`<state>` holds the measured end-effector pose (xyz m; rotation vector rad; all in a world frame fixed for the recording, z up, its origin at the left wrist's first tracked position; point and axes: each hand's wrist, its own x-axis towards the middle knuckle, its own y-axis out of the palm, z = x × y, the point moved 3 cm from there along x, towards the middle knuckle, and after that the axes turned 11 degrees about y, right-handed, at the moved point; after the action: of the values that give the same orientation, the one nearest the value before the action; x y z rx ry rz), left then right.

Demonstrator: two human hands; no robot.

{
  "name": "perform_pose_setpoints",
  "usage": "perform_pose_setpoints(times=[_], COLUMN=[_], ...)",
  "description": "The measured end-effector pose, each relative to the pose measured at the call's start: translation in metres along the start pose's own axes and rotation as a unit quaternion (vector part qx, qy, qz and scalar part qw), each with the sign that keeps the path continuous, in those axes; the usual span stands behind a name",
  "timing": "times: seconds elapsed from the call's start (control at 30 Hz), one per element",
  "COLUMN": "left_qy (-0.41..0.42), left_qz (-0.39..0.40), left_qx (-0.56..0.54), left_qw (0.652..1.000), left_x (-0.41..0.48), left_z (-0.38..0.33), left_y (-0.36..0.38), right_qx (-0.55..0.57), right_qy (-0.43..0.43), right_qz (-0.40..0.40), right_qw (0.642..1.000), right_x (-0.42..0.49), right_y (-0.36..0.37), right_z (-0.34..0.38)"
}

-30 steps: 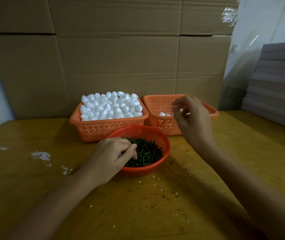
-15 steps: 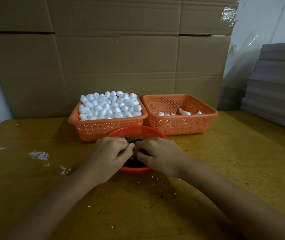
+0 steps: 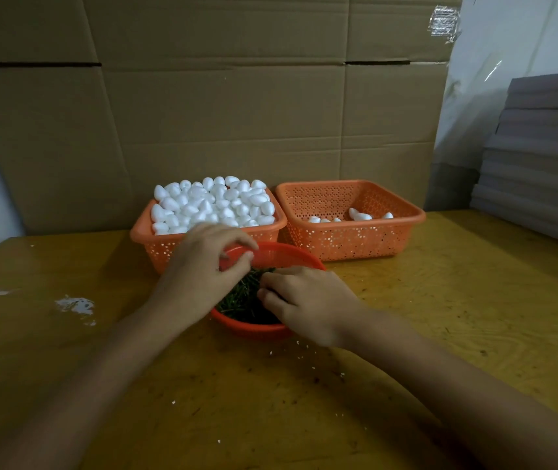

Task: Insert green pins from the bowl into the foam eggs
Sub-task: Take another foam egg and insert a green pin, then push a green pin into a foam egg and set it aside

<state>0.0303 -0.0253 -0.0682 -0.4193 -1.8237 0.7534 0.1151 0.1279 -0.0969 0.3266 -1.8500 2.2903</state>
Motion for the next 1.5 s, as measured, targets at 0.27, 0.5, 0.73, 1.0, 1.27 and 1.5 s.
perform_pose_setpoints(times=[0.27, 0.5, 0.73, 1.0, 1.27, 1.5], left_qy=[-0.089, -0.215, -0.273, -0.259, -0.235, -0.281], left_qz=[0.167, 0.249, 0.175, -0.046, -0.158, -0.157], left_qx=[0.197, 0.201, 0.096, -0.083, -0.385, -0.552], left_qw=[0.962, 0.923, 0.941, 0.961, 0.879, 0.769], left_x=[0.062, 0.082, 0.073, 0.064, 0.024, -0.019], left_z=[0.046, 0.085, 0.095, 0.097, 0.042, 0.009], left_y=[-0.01, 0.01, 0.003, -0.007, -0.011, -0.007], right_qx=[0.001, 0.0, 0.003, 0.003, -0.003, -0.016], right_qy=[-0.002, -0.004, -0.008, -0.011, -0.004, 0.006], right_qz=[0.005, -0.009, -0.015, -0.014, -0.008, -0.001], right_qw=[1.0, 1.0, 1.0, 1.0, 1.0, 1.0], right_x=[-0.001, -0.001, 0.0, -0.001, -0.002, -0.003], right_y=[-0.001, 0.001, 0.002, 0.002, 0.002, 0.001], right_z=[0.0, 0.001, 0.001, 0.001, 0.001, 0.003])
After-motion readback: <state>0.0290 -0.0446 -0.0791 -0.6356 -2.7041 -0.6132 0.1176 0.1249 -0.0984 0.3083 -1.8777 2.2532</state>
